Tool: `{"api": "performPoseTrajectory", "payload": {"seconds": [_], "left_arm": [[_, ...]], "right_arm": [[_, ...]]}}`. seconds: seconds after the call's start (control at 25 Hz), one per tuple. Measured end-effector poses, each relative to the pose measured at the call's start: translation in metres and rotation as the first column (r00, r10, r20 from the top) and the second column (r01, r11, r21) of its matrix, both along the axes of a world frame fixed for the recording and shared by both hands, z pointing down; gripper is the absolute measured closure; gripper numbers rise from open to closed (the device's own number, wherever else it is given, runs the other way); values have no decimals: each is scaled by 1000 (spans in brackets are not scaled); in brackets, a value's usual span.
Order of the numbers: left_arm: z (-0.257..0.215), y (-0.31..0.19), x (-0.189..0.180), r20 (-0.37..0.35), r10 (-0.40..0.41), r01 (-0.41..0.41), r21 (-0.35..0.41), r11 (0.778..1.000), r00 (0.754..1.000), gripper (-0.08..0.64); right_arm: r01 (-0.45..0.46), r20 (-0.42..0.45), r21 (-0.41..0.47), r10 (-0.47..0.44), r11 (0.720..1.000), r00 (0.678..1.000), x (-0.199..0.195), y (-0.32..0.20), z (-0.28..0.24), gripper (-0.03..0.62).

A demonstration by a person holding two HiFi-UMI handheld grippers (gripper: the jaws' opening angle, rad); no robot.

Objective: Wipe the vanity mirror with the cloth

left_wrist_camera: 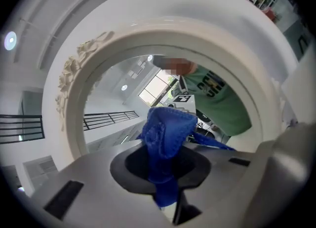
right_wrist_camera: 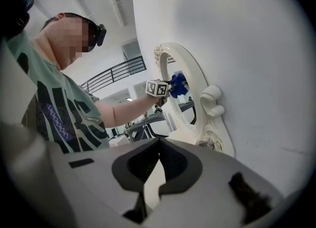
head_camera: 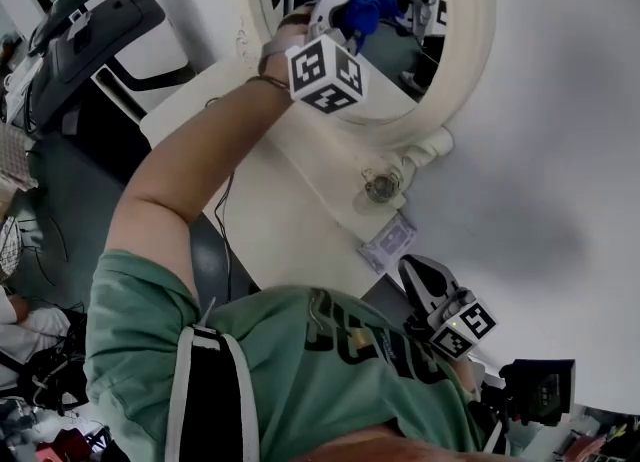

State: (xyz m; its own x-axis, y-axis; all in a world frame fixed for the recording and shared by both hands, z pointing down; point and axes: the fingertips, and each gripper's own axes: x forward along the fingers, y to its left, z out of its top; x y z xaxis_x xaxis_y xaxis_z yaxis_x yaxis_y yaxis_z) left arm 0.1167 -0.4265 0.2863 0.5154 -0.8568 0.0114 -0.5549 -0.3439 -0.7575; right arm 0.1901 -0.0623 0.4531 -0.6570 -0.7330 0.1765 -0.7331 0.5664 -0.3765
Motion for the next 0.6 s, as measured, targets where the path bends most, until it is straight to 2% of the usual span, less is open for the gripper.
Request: {"api": "performPoseTrajectory", "payload": {"seconds": [0.12, 0.2, 0.28, 0.4, 0.6], "left_arm": [[55, 36, 31, 4, 63, -63, -30, 998, 998, 483], [82, 56, 48, -19, 106, -107, -67, 992, 994, 482], [101, 74, 63, -34, 156, -159, -109, 981, 987, 482], [132, 101, 84, 0, 246, -243, -166, 956, 969, 497], [143, 103, 88, 20, 296, -286, -202, 937, 955, 489]], "right_arm": [[9, 14, -12, -9, 1000, 1000, -7, -1, -4, 580], [18, -4, -23, -18, 1000, 1000, -8, 0, -1, 580], [25, -12, -32, -25, 999, 1000, -11, 1, 2, 580], [27, -12, -34, -28, 999, 1000, -14, 2, 1, 580], [18, -10, -41, -19, 999, 1000, -10, 2, 3, 580]]}}
